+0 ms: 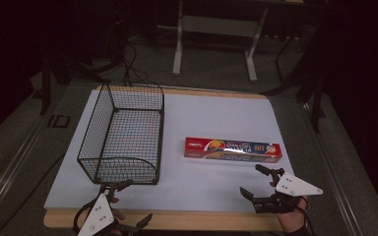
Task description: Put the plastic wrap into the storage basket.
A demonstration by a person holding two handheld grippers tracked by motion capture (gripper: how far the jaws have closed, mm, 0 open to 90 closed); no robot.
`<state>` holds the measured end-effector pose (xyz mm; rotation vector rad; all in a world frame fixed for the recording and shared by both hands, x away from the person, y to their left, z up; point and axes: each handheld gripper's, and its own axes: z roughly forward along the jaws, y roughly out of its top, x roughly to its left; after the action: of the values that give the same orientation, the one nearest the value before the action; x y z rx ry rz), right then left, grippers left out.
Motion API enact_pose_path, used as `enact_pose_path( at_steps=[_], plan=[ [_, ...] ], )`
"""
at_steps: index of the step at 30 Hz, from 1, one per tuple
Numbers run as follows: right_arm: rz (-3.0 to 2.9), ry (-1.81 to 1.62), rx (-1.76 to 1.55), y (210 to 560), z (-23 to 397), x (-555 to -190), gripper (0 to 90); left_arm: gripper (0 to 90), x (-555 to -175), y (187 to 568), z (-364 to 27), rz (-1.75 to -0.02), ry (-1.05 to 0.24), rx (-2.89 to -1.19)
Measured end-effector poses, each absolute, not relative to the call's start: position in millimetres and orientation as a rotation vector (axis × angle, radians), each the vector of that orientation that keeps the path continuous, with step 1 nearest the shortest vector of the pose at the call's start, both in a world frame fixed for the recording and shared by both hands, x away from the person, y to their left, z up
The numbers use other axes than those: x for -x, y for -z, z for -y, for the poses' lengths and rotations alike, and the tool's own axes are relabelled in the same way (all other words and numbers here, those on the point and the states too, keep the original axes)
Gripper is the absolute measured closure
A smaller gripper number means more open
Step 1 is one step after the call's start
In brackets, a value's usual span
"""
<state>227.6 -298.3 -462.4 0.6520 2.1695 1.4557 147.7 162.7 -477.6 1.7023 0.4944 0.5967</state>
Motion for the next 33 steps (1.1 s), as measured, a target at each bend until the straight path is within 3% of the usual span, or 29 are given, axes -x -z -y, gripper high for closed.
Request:
enact_pose_path(
  at_steps=[21,33],
  plan=[
    [-2.342,-1.412,-0.492,462.5,280.8,-227.5,13.3,0.6,-148.1,478.1,-159.9,-0.487,-0.593,-1.707],
    [-2.345,-1.428,-0.558,442.5,274.9,-227.1,10.8,0.5,-147.8,478.1,-158.8,-0.482,-0.608,-1.713]
  ],
)
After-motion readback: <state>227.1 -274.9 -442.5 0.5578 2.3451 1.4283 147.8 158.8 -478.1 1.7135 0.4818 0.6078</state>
